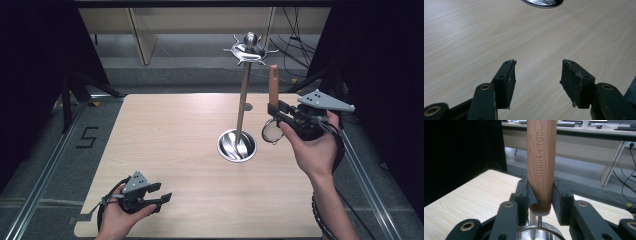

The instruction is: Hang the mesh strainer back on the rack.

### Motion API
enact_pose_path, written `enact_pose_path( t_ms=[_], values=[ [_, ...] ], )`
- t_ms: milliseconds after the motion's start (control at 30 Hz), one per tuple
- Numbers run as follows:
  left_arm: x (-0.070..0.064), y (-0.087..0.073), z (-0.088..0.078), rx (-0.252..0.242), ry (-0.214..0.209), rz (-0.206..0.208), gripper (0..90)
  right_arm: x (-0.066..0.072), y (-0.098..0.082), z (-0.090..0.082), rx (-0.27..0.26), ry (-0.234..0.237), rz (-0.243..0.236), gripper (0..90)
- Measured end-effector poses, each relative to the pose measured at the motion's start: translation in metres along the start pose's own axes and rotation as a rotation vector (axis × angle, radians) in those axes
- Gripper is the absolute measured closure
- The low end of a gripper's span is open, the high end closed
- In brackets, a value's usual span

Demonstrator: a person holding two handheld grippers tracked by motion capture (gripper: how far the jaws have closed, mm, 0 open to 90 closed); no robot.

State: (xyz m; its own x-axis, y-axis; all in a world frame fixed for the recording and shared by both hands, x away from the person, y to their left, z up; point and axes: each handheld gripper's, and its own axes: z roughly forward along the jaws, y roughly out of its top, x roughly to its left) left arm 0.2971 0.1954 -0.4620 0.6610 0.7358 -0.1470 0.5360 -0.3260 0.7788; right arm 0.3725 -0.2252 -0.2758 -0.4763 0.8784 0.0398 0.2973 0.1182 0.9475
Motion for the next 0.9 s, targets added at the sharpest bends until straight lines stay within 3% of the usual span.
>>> enact_pose_path(
  t_ms=[333, 400, 500, 567, 700, 900],
  values=[
    [-0.0016, -0.0002, 0.001, -0.016, 0.002, -0.015, 44.1, -0.0012, 0.0057, 0.0002, -0.022, 0.018, -0.014, 69.4],
    [0.0003, 0.0001, -0.001, 0.007, 0.004, 0.008, 44.1, 0.0, 0.0058, 0.0005, -0.019, 0.022, -0.005, 69.4],
    [0.0006, -0.0003, -0.0006, -0.002, 0.003, 0.002, 44.1, 0.0012, 0.0065, 0.0021, -0.018, 0.027, -0.004, 69.4],
    [-0.0005, -0.0006, 0.0003, -0.018, 0.013, -0.011, 44.1, -0.0017, 0.0073, 0.0036, -0.024, 0.027, -0.033, 69.4],
    [-0.0007, -0.0006, 0.0005, -0.021, 0.01, -0.015, 44.1, -0.0011, 0.0075, 0.0058, -0.018, 0.032, -0.005, 69.4],
    [0.0, -0.0005, 0.0001, -0.014, 0.016, -0.011, 44.1, -0.0014, 0.0089, 0.0074, -0.015, 0.044, -0.011, 69.4]
  ],
)
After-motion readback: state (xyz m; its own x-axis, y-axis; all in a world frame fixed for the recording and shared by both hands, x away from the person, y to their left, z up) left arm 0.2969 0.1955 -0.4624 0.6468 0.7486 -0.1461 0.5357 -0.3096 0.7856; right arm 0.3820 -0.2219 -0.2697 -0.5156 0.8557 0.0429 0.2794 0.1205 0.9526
